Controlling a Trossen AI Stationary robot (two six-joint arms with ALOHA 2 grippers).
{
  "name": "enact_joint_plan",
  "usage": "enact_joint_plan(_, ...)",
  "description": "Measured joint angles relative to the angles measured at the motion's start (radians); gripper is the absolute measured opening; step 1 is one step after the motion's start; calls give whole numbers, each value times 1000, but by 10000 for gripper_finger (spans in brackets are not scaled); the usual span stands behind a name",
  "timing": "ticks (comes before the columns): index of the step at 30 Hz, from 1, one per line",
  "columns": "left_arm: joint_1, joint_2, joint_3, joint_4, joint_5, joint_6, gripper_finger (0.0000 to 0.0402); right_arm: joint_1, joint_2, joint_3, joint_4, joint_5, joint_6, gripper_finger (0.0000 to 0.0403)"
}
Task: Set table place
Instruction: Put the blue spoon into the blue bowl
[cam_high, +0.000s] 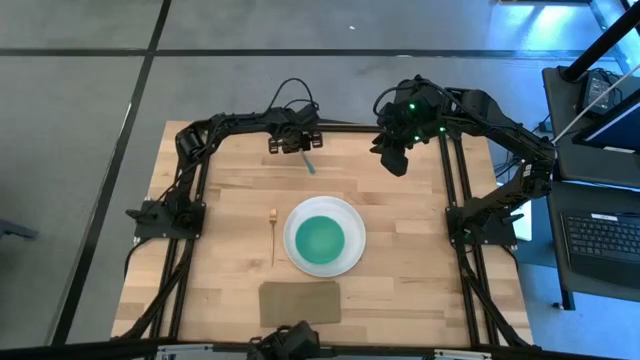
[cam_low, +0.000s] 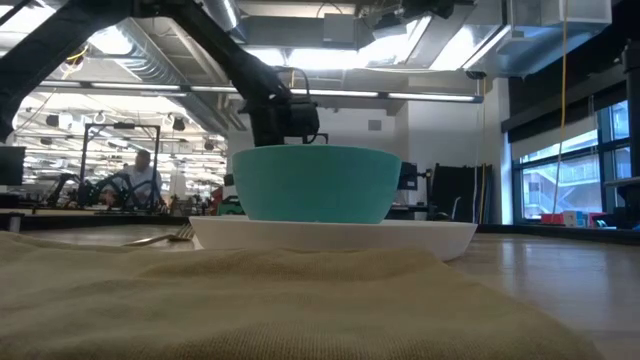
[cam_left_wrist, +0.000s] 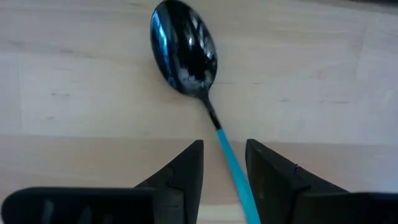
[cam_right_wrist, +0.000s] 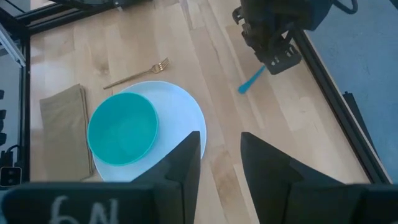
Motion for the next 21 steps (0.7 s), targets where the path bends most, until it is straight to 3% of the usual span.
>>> enact_joint_plan(21,12,60,-1,47,52,-7,112,0,0,0,-4,0,-21,117)
